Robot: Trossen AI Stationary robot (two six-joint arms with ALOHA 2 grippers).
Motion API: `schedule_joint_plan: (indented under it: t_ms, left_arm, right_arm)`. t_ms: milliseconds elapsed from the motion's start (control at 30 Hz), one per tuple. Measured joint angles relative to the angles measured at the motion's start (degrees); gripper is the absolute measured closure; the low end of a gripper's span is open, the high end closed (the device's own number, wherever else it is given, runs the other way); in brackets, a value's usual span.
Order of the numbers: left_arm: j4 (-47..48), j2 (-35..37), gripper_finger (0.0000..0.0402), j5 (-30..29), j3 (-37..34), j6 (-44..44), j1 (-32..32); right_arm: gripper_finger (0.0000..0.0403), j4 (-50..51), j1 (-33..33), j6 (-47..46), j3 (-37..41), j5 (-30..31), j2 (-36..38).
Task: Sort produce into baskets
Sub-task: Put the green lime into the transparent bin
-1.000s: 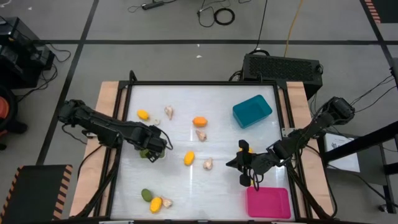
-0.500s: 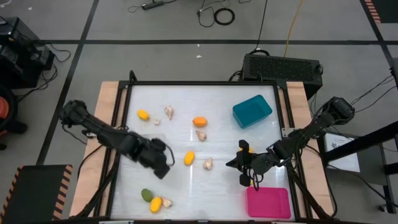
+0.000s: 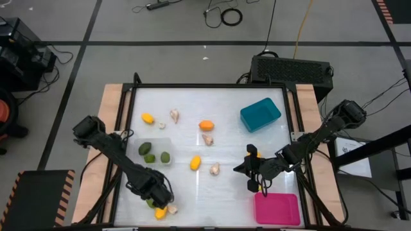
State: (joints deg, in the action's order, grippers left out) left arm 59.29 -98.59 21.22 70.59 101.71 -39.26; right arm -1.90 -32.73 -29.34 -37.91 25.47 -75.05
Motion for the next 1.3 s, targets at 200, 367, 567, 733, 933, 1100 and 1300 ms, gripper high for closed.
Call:
schedule_joint_plan:
  t_ms: [200,367,567,733,933,1100,1300]
  left_arm:
    - [-0.99,-0.47,0.0086,-1.58,0.02,2.56,-0.63]
    - [-3.48,-0.48,0.0086,-3.82,0.02,-10.05,-1.5]
    - [-3.48,-0.48,0.0086,-8.29,0.02,-24.44,-3.41]
    - [-3.45,-0.48,0.0086,-11.66,0.02,-49.17,-4.53]
    - [-3.3,-0.79,0.0086,-16.79,0.02,-72.04,-5.56]
    - [-3.28,-1.07,0.0086,-15.44,0.04,-82.94,-7.05]
    - [-3.16,-2.98,0.0086,-14.74,0.12,-95.19,-8.65]
  right_arm:
    - [0.0403,-0.03,0.0,0.02,0.0,0.0,-0.02]
    - [0.0403,-0.01,0.0,0.42,0.0,0.0,0.0]
    - [0.0403,0.01,0.0,0.68,0.0,0.0,-0.02]
    - [0.0403,-0.01,0.0,0.67,0.0,0.0,0.0]
    - [0.0403,-0.01,0.0,0.46,0.0,0.0,-0.02]
    - [0.0403,-0.01,0.0,0.46,0.0,0.18,0.0]
    - [0.0403,0.01,0.0,0.66,0.0,0.5,0.0]
